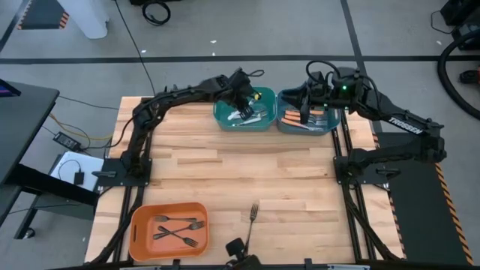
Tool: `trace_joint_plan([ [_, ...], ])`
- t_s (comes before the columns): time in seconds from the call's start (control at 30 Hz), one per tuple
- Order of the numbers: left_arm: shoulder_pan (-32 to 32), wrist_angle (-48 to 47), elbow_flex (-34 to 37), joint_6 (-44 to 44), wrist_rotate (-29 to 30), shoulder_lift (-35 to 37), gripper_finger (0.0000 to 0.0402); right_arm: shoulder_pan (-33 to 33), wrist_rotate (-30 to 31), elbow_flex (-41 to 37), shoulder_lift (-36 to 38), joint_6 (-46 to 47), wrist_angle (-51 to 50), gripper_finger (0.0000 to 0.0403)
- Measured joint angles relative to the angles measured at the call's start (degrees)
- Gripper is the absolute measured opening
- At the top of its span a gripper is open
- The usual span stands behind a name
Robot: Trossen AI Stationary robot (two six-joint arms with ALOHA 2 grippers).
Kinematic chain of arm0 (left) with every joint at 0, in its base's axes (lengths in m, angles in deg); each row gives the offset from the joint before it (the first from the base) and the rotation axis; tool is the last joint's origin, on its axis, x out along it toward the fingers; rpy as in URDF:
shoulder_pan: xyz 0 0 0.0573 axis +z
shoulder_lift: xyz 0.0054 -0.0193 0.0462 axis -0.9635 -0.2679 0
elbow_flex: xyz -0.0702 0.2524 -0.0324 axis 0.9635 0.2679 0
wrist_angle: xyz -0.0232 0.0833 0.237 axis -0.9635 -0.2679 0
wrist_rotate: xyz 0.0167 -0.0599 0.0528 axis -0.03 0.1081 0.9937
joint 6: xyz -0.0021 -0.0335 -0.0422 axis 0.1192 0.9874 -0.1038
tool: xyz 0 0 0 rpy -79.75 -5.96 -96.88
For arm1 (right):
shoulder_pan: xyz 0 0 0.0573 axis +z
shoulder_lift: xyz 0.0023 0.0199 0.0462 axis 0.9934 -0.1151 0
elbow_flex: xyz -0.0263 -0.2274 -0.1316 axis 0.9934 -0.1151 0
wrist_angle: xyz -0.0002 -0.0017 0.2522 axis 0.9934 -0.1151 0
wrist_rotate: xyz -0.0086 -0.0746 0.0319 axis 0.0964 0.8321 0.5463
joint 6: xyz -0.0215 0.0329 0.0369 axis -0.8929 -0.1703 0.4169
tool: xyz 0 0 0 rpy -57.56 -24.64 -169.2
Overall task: Sort silverware by color (type)
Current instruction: Put the white fork into the green bin, then put the black fork into the orange bin
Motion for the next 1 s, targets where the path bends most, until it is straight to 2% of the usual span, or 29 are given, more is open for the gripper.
trace_joint_plan([
  [0.27, -0.16, 2.39, -0.05, 0.01, 0.32, -1.94, 0.0022, -2.87, -0.04, 0.0, -0.02, -0.9, -0.64, 0.0103],
  [0.57, 0.13, 2.04, -0.05, 0.42, 0.39, -1.99, 0.0091, -4.3, -0.06, 0.0, -0.04, -0.91, -5.32, 0.0103],
  [0.7, -0.04, 1.54, -0.05, 0.44, 0.39, -1.89, 0.0109, -4.3, -0.07, 0.0, -0.04, -2.43, -6.8, 0.0103],
  [0.8, -0.41, -1.02, -0.05, 0.47, 0.4, -0.52, 0.011, -4.28, -0.07, 0.0, -0.04, -3.84, -7.5, 0.0103],
  [1.0, -0.88, -8.94, -0.05, 0.2, 0.13, 6.84, 0.0106, -4.28, -0.09, 0.0, -0.04, -4.34, -9.39, 0.0103],
])
